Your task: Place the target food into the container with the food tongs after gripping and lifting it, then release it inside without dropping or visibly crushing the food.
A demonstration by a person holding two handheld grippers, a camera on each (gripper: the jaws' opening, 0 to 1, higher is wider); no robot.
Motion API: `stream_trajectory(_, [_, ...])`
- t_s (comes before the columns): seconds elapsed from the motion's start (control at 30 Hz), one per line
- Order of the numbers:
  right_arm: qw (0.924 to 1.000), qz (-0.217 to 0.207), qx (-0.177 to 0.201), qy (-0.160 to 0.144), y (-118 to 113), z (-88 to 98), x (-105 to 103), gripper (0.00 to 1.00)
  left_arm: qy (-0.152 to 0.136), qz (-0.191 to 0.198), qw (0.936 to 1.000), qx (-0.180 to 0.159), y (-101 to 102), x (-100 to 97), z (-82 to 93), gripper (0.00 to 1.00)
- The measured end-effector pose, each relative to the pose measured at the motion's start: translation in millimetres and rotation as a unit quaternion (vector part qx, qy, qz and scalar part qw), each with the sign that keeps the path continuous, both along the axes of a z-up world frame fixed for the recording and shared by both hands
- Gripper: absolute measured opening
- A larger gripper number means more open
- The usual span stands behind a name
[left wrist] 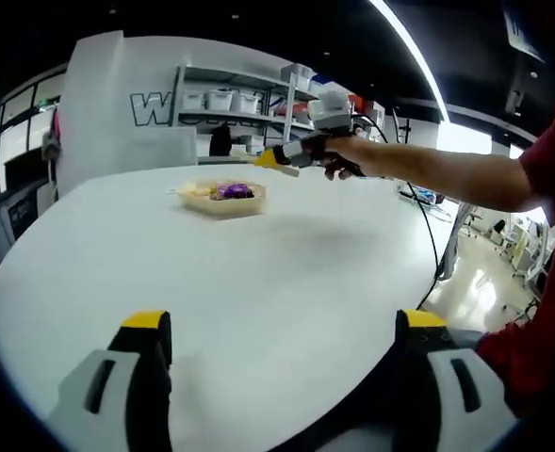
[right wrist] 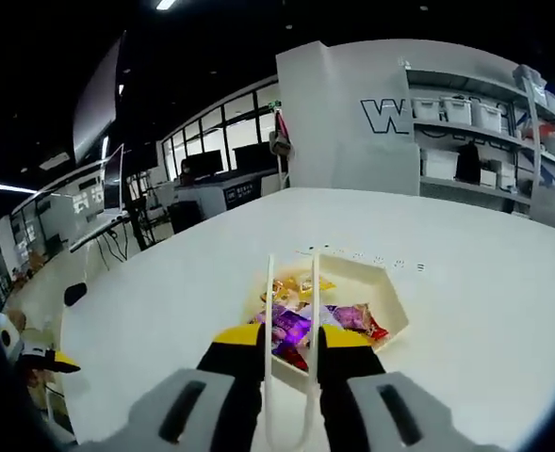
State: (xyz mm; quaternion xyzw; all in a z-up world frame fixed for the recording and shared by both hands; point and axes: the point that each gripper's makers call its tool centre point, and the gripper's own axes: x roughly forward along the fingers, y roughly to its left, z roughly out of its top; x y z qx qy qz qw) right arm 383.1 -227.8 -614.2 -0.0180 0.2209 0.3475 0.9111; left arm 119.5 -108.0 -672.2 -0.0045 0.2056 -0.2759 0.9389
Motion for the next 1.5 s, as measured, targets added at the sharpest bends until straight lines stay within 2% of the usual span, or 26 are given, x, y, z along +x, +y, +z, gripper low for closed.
stream_trajectory(0.33, [0.9998,0.016,-0.002,-0.008,-6.5,-2.2,-28.6,0.16,0.002,-0.006,1.0,0.0,-6.1,-2.4,-2.6,0.97])
stream_trajectory(0.47, [0.9993,0.035,-0.011,-0.001,-7.6,-11.1,-49.0,0.16,0.002,-0.009,1.0,0.0,-8.6,-3.8,-1.9,0.97])
stream_trajectory(0.73, [0.9977,0.057,-0.036,-0.001,-8.3,-23.7,-76.7,0.16,-0.001,-0.014,0.9999,-0.002,-11.8,-3.4,-0.7,0.97])
stream_trajectory(1.07, [0.9958,0.082,-0.041,0.004,-6.9,-32.7,-100.1,0.16,0.0,-0.021,0.9998,0.0,-16.4,-2.6,-1.4,0.97])
stream_trajectory(1.37, [0.9903,0.127,-0.055,-0.003,-2.5,-45.4,-129.7,0.16,0.002,-0.028,0.9996,0.002,-23.0,-2.7,-3.1,0.97])
stream_trajectory(1.5, [0.99,0.129,-0.058,0.001,-3.6,-52.4,-136.4,0.16,0.002,-0.031,0.9995,0.0,-26.0,-2.4,-3.9,0.97])
